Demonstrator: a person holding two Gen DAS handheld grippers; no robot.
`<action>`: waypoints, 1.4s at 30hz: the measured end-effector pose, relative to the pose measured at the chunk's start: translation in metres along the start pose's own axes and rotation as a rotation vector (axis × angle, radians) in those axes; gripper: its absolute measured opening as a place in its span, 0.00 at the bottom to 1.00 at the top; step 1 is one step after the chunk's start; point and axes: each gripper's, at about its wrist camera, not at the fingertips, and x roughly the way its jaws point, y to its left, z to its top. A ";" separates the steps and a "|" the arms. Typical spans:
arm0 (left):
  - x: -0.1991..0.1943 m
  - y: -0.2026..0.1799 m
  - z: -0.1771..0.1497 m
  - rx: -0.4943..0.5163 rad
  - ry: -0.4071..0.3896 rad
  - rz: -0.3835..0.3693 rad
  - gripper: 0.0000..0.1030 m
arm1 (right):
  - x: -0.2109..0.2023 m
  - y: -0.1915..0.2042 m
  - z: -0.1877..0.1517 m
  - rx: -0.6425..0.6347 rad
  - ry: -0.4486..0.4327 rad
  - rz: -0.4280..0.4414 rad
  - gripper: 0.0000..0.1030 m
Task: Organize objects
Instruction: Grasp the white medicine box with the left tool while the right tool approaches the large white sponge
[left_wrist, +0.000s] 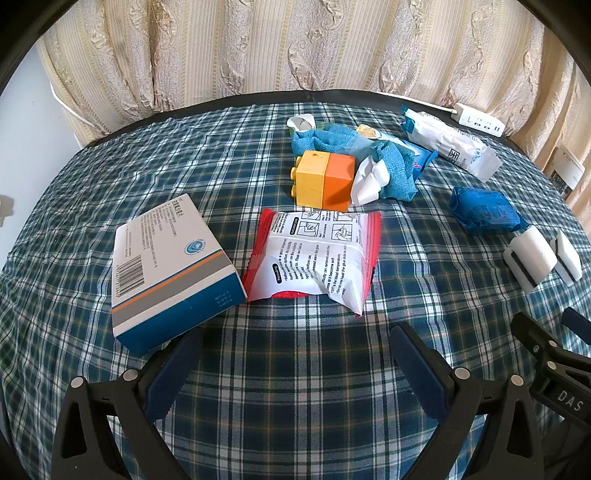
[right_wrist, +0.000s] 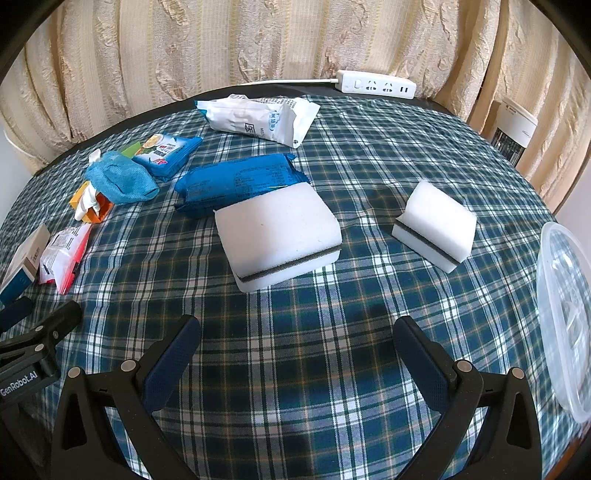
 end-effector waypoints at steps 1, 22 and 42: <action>0.000 0.000 0.000 0.000 -0.001 -0.001 1.00 | 0.000 0.000 0.000 0.000 0.000 0.000 1.00; -0.014 -0.001 -0.007 0.063 -0.013 -0.011 1.00 | 0.001 0.000 -0.001 -0.012 0.001 0.016 1.00; -0.040 0.055 0.012 -0.118 -0.072 -0.021 1.00 | -0.026 -0.022 -0.004 0.072 -0.085 0.177 1.00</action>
